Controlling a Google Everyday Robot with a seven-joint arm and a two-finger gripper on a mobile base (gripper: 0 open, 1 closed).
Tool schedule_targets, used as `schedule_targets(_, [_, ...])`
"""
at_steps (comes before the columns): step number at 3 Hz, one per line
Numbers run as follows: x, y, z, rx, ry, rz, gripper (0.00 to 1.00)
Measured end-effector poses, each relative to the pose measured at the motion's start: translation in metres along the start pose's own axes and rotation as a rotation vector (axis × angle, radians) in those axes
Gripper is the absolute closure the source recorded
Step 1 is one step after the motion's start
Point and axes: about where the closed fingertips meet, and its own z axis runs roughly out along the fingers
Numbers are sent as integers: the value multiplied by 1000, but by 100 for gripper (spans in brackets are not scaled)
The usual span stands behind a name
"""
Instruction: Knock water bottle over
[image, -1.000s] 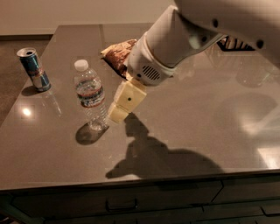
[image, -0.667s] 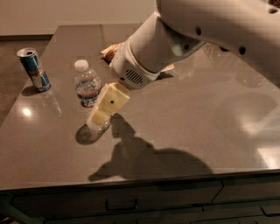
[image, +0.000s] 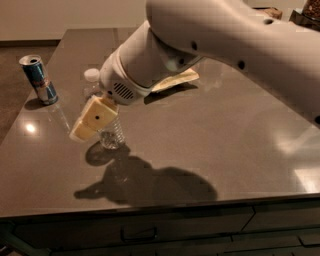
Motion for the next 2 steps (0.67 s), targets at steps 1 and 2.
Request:
schedule_targets(1, [-4,-11,9,23,-6,7,38])
schedule_targets(2, [-4,-25,7,45,-13,26,61])
